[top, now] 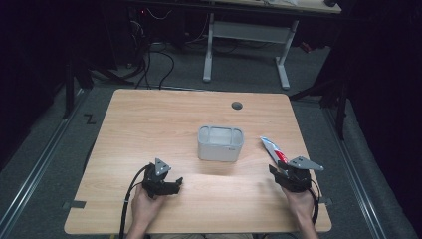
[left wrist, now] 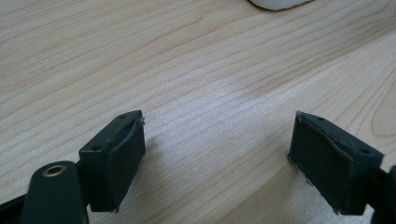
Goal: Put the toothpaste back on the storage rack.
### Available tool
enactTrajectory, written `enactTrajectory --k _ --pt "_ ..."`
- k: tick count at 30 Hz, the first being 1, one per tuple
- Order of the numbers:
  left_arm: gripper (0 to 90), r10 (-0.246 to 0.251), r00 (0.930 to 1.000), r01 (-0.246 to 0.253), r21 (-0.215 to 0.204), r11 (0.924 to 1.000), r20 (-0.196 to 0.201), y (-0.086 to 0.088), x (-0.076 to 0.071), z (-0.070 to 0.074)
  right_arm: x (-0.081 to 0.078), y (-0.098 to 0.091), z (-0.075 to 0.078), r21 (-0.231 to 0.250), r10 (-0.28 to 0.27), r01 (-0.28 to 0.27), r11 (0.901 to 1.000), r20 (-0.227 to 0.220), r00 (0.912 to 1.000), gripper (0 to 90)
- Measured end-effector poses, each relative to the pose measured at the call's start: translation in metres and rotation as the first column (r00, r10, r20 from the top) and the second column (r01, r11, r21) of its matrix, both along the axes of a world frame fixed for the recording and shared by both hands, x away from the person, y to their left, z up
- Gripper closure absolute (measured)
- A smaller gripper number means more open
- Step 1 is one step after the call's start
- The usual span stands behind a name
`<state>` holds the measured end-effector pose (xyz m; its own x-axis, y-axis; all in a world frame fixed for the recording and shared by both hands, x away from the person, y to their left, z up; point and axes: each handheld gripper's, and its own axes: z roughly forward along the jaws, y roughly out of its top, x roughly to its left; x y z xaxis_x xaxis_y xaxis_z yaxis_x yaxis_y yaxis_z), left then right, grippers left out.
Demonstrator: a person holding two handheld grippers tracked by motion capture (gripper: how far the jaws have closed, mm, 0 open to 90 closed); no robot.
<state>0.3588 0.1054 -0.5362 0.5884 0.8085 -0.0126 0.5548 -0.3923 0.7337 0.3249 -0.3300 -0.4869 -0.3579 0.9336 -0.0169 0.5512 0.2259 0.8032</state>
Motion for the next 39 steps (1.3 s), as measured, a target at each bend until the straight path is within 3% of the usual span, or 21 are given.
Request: enactTrajectory --k 8,15,26,33,39 --pt "18.6 0.001 1.0000 -0.001 -0.002 1.0000 0.000 0.000 0.000 0.000 0.003 -0.009 0.004 0.020 -0.012 0.012 0.9997 0.012 0.9999 56.5" --pt "18.6 0.000 1.0000 0.000 -0.001 1.0000 0.000 0.000 0.000 0.000 0.007 -0.015 0.009 -0.006 -0.037 0.037 0.9993 0.018 0.9992 58.8" --pt "19.0 -0.001 1.0000 0.001 -0.003 1.0000 0.000 0.000 0.000 0.000 0.026 -0.026 0.022 -0.030 -0.057 0.057 0.9979 -0.017 0.9982 61.1" --pt "19.0 -0.002 1.0000 0.002 -0.002 1.0000 0.000 0.000 0.000 0.000 0.037 -0.026 0.020 -0.033 -0.055 0.053 0.9981 -0.050 0.9973 61.1" --pt "19.0 -0.002 1.0000 0.002 -0.003 1.0000 0.000 0.000 0.000 0.000 0.049 -0.023 0.025 -0.069 -0.049 0.045 0.9966 -0.057 0.9972 61.0"
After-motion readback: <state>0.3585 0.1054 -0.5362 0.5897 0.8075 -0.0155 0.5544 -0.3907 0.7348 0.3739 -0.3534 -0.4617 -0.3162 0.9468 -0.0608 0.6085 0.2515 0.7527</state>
